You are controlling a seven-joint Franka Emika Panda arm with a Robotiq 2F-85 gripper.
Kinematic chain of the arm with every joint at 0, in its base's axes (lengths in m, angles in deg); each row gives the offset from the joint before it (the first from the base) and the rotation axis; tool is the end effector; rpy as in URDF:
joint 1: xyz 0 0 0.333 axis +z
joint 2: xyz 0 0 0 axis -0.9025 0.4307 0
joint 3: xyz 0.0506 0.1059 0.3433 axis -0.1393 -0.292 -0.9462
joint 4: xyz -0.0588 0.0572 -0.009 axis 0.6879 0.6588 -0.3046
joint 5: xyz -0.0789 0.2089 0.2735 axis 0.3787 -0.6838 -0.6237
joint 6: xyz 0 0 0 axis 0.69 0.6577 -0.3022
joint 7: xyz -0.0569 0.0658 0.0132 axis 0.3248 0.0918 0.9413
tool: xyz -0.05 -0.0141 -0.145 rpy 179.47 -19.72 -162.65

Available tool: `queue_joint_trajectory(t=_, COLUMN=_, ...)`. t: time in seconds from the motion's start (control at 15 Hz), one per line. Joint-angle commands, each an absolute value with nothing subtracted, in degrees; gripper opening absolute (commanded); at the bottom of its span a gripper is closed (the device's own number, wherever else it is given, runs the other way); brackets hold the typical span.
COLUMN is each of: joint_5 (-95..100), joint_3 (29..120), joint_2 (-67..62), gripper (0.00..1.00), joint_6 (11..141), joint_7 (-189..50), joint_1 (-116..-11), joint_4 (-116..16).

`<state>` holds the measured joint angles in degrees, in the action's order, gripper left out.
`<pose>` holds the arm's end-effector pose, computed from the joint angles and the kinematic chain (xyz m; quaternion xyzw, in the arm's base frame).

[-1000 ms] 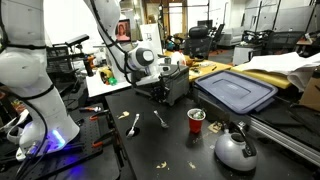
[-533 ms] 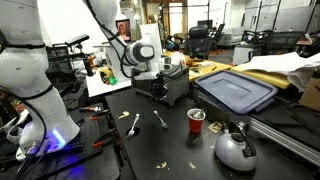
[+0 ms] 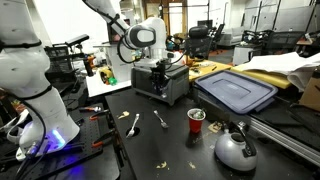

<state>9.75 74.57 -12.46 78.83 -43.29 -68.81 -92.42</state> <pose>0.4716 -0.0785 0.3081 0.9812 0.1792 -0.0522 0.0489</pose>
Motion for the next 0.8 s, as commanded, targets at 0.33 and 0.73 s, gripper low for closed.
queue_joint_trajectory(t=0.33, joint_5=2.9, joint_3=74.7, joint_2=-20.2, gripper=0.86, joint_6=68.1, joint_7=-40.2, joint_1=-69.4, joint_4=-90.5)
queue_joint_trajectory(t=0.73, joint_5=-1.9, joint_3=74.9, joint_2=-20.6, gripper=1.0, joint_6=62.5, joint_7=-39.4, joint_1=-69.1, joint_4=-87.8)
